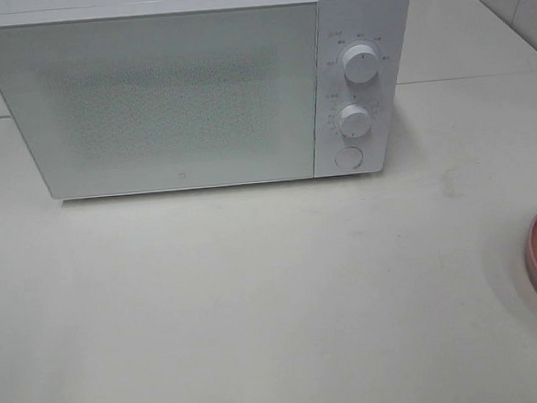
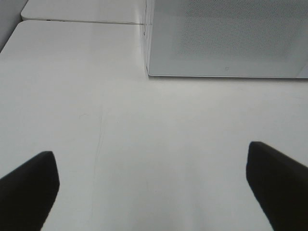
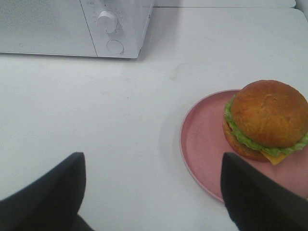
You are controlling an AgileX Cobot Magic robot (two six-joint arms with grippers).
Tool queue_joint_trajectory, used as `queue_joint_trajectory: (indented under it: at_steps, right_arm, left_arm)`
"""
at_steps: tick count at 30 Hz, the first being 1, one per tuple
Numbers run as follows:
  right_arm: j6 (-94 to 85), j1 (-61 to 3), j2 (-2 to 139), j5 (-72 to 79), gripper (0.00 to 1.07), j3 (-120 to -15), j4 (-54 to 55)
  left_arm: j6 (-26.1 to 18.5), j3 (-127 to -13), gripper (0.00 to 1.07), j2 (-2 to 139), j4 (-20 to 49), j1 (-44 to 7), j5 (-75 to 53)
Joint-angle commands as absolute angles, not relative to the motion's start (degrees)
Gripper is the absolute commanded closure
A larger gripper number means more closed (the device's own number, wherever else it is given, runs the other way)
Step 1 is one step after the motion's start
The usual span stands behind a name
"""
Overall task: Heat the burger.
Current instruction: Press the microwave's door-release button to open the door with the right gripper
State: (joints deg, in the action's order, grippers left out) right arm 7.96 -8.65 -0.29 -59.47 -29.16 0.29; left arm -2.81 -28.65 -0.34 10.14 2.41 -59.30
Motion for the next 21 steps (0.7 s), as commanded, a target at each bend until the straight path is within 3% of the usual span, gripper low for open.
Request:
queue_joint_trajectory:
  at_steps: [1,21]
  right_arm:
    - [7.9,-8.4,-1.7,-59.3,0.32,-29.2,0.4]
    - [8.1,-8.4,-1.0,-58.4,0.32,-31.1,0.6]
  left_arm:
    - [-2.5,-28.5,0.09,-1.3,10.0,2.3,-59.2]
    - [-2.5,-28.5,0.09,-1.3,10.0,2.3,-59.2]
